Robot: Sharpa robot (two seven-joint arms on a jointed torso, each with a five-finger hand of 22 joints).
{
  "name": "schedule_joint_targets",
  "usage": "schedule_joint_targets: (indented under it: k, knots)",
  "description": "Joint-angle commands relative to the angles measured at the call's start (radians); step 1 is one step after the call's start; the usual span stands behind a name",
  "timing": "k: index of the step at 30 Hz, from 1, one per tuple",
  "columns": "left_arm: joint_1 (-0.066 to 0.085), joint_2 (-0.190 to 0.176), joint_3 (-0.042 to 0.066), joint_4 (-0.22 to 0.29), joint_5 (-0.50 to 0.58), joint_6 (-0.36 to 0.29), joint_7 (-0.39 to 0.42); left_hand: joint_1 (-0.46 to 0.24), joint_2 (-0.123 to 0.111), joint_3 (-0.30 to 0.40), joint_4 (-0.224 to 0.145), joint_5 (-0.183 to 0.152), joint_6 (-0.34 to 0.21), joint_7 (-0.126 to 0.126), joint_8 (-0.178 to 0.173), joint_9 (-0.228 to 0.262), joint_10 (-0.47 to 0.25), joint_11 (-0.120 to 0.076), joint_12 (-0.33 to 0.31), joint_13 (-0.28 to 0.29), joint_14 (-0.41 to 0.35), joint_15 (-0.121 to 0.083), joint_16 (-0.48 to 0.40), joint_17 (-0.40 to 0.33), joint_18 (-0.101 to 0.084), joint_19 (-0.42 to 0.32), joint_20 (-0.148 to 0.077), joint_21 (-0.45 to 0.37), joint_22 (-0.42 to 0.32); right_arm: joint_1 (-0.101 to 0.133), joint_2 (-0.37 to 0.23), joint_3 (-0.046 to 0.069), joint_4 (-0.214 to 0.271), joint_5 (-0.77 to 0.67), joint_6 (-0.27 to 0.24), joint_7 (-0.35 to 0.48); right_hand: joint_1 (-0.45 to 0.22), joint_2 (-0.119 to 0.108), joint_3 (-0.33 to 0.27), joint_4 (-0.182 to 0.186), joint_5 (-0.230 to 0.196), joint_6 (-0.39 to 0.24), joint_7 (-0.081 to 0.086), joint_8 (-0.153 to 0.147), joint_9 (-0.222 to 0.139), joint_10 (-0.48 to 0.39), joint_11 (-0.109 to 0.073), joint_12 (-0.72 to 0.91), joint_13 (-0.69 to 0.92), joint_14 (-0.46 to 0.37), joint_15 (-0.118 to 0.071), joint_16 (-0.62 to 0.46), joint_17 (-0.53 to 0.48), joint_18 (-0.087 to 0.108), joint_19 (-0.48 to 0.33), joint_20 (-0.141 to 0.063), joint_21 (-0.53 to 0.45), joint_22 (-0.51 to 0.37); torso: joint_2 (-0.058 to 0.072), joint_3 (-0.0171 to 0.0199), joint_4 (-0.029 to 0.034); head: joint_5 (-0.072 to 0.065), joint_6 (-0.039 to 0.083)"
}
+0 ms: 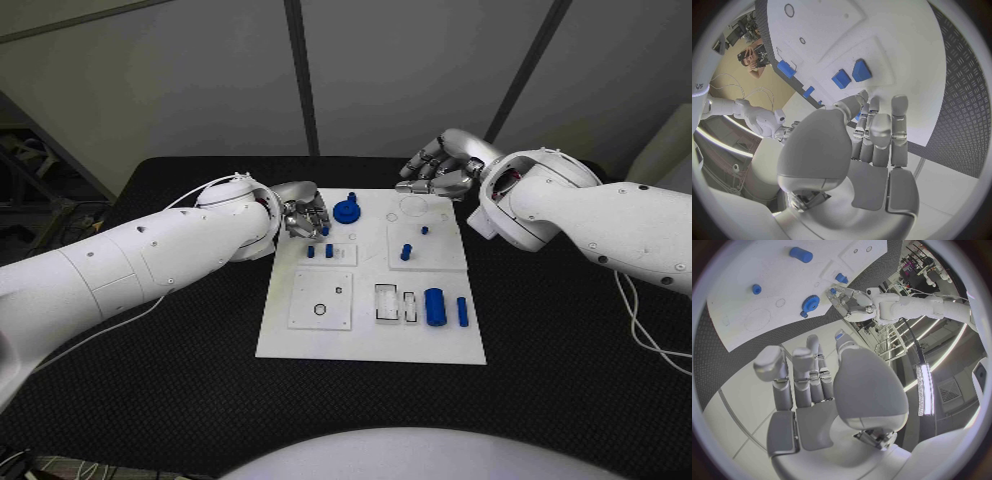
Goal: Assemble the parts on the task board
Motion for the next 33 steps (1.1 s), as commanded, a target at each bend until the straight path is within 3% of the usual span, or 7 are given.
schedule_joint_targets:
  k: [1,9,16,19,25,28,33]
  knots:
    - [0.001,-0.001,0.0,0.0,0.001,-0.006,-0.01,0.0,-0.009,0.007,0.001,-0.007,-0.009,0.001,-0.001,-0.004,-0.007,0.0,-0.002,-0.001,0.0,0.01,0.001,-0.001,-0.015,0.001,0.006,-0.006,0.0,0.002,-0.001,0.001,-0.002,-0.01,0.014,-0.002,0.008,0.003,0.011,0.0,0.003,0.01,0.005,0.002,0.003,-0.004,0.004,-0.05,-0.048,0.002,-0.002,-0.009,-0.004,0.009,0.001,0.006,-0.001,0.003,0.0,-0.0001,-0.0005,-0.001,0.001]
    - [0.001,-0.007,0.0,0.002,0.003,-0.024,-0.009,-0.01,-0.021,0.006,0.004,-0.005,-0.023,-0.004,0.0,-0.016,-0.025,0.003,-0.001,0.0,-0.011,0.014,-0.014,-0.031,-0.01,-0.013,0.009,-0.028,-0.016,0.002,-0.006,0.0,-0.014,-0.057,0.048,-0.01,0.088,0.0,0.042,-0.004,0.003,0.033,0.01,0.0,0.01,0.029,0.011,-0.232,-0.214,0.03,0.004,0.014,0.018,-0.006,0.044,0.007,0.067,0.072,-0.001,-0.0002,0.0,-0.003,0.004]
    - [0.001,-0.03,0.001,0.015,0.017,-0.06,0.005,-0.009,-0.024,0.007,0.003,-0.002,-0.029,-0.003,0.001,-0.021,-0.031,0.004,-0.001,0.0,-0.019,0.014,-0.026,-0.054,-0.007,-0.023,0.01,-0.042,-0.026,0.0,-0.011,-0.004,-0.047,-0.131,0.082,-0.01,0.15,0.001,0.072,-0.021,0.004,0.065,0.009,0.005,0.014,0.04,0.016,-0.329,-0.295,0.056,0.003,0.115,0.107,-0.025,0.085,0.008,0.159,0.157,-0.001,-0.0005,-0.0017,-0.005,0.009]
    - [0.001,-0.053,0.014,0.029,0.055,-0.098,0.028,-0.012,-0.027,0.007,0.005,-0.002,-0.022,0.001,0.006,-0.024,-0.031,0.005,0.002,0.001,-0.031,0.015,-0.043,-0.081,-0.004,-0.035,0.011,-0.06,-0.039,-0.006,-0.011,-0.008,-0.065,-0.201,0.095,-0.005,0.179,-0.004,0.09,-0.032,0.002,0.079,0.009,0.0,0.011,0.058,0.019,-0.384,-0.346,0.062,0.007,0.165,0.148,-0.033,0.1,0.01,0.201,0.196,-0.001,-0.0002,-0.0008,-0.012,0.015]
    - [0.001,-0.137,0.034,0.081,0.303,-0.195,0.11,-0.015,-0.028,0.01,0.009,0.009,0.004,0.005,0.017,-0.031,-0.031,0.007,0.006,0.001,-0.076,0.016,-0.121,-0.199,-0.003,-0.045,0.012,-0.078,-0.046,-0.029,-0.007,-0.012,-0.085,-0.37,0.107,0.002,0.203,-0.018,0.108,-0.044,0.001,0.085,0.014,-0.001,-0.002,0.062,0.028,-0.445,-0.401,0.064,0.017,0.209,0.182,-0.039,0.107,0.019,0.231,0.226,0.0,-0.0003,0.0013,-0.055,0.035]
    - [0.001,-0.176,0.037,0.109,0.453,-0.235,0.17,-0.014,-0.029,0.013,0.009,0.012,0.024,0.012,0.025,-0.034,-0.034,0.012,0.007,0.001,-0.151,0.019,-0.242,-0.362,-0.004,-0.064,0.014,-0.101,-0.057,-0.039,-0.006,-0.014,-0.089,-0.435,0.115,-0.004,0.205,-0.026,0.11,-0.047,-0.001,0.087,0.016,-0.001,-0.006,0.055,0.032,-0.462,-0.417,0.065,0.021,0.22,0.19,-0.04,0.109,0.022,0.238,0.232,-0.001,-0.0022,0.0031,-0.066,0.04]
    - [-0.002,-0.241,0.039,0.171,0.74,-0.26,0.307,-0.016,-0.02,0.011,0.014,0.011,0.045,0.017,0.031,-0.039,-0.019,0.014,0.014,0.003,-0.197,0.02,-0.34,-0.426,-0.004,-0.099,0.017,-0.149,-0.079,-0.051,0.002,-0.032,-0.101,-0.514,0.129,-0.018,0.206,-0.036,0.109,-0.051,-0.006,0.083,0.021,-0.003,-0.012,0.039,0.039,-0.47,-0.435,0.064,0.027,0.228,0.195,-0.041,0.109,0.026,0.241,0.237,0.001,-0.0033,0.0017,-0.082,0.051]
